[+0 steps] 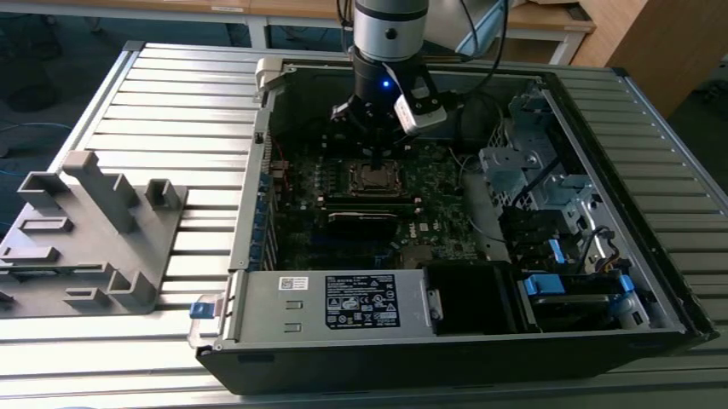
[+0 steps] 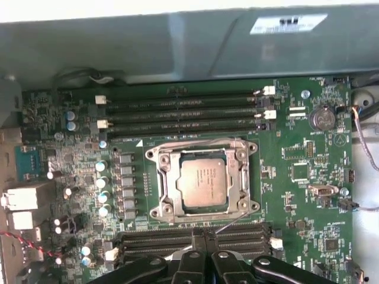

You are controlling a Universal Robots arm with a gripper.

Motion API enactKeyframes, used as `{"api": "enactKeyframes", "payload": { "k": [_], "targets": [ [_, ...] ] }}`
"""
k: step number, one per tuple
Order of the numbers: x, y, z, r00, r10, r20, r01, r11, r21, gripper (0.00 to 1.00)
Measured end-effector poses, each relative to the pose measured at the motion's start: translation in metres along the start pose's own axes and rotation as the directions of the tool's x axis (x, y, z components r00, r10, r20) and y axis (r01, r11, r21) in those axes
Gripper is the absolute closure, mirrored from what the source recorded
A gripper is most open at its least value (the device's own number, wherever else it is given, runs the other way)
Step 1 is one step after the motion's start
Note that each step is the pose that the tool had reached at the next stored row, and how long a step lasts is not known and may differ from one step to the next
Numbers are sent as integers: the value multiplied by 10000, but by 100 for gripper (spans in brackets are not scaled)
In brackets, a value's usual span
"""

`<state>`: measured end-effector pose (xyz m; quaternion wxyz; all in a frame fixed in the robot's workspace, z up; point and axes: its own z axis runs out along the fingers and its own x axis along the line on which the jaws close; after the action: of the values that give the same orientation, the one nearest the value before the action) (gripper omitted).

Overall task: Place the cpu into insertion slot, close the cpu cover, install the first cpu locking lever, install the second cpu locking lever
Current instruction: 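Install the second cpu locking lever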

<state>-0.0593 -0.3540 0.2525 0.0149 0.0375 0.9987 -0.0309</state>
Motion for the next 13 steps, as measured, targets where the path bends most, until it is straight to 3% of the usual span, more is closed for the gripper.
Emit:
{"api": "enactKeyframes", "payload": {
  "k": [4,13],
  "targets": [
    [-3,-54,30,10000,-1,0,1,10000,0,89],
    [57,-75,131,10000,0,0,0,10000,1,89]
  ]
}}
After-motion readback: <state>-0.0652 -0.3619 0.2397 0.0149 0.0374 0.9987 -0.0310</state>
